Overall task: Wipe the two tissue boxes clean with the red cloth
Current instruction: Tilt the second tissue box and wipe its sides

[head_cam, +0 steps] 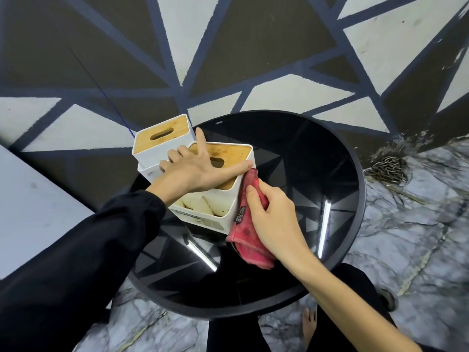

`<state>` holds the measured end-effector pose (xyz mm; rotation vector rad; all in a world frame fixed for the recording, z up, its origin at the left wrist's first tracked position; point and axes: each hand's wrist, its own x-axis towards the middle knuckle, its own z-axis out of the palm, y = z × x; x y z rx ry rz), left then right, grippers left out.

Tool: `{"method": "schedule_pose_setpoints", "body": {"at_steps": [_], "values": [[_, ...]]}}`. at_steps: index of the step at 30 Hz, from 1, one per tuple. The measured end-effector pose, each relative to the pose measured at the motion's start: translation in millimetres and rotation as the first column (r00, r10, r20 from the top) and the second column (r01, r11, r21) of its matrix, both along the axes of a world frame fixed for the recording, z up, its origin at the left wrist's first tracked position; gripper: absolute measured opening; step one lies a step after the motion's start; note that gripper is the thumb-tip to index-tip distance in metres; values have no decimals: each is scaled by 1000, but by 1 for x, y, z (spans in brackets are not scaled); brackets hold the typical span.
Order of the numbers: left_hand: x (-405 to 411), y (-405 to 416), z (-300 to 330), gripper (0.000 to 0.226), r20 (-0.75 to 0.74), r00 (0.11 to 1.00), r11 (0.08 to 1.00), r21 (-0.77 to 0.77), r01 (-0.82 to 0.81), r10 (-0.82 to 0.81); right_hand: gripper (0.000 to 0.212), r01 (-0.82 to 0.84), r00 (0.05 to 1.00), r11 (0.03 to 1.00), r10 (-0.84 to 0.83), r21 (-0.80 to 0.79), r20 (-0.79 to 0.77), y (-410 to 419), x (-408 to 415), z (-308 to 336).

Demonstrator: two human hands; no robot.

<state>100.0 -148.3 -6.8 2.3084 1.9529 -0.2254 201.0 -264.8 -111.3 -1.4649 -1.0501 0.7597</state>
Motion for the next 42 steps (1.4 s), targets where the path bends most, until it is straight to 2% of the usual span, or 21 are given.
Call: {"method": "schedule_pose_setpoints", "body": {"at_steps": [6, 12, 16, 19, 22, 25, 29, 34, 42], "values": [[7, 5, -5, 137, -36, 999, 1000, -16, -23, 22, 26, -58, 998, 998, 58, -9, -7, -29, -21, -8], [-6, 3, -4, 143, 40, 999, 1000, -18, 10, -10, 29, -52, 998, 998, 53, -19, 22, -15, -5, -4], [-35, 18, -6, 144, 136, 983, 991, -34, 130, -125, 29, -47, 999, 999, 47, -16, 22, -4, 3, -10], [-66, 40, 3, 145, 207, 952, 957, -139, 256, -224, 31, -50, 998, 998, 49, -24, -48, 2, 5, -9], [-84, 63, 12, 154, 242, 934, 925, -211, 316, -264, 32, -58, 992, 998, 55, -23, -115, 7, 9, -4], [-82, 75, 12, 161, 215, 930, 911, -229, 344, -297, 29, -40, 993, 999, 36, -34, -114, 15, 19, 1], [-80, 85, 10, 162, 216, 921, 918, -160, 362, -325, 36, -30, 999, 997, 28, -70, -42, 22, 39, 10], [-81, 85, 0, 161, 364, 887, 934, -105, 343, -284, 38, -25, 1000, 997, 26, -72, 8, 19, 42, 10], [-79, 84, -6, 136, 405, 856, 922, -72, 381, -322, 36, -26, 999, 998, 28, -65, 30, -27, 7, -13]]}}
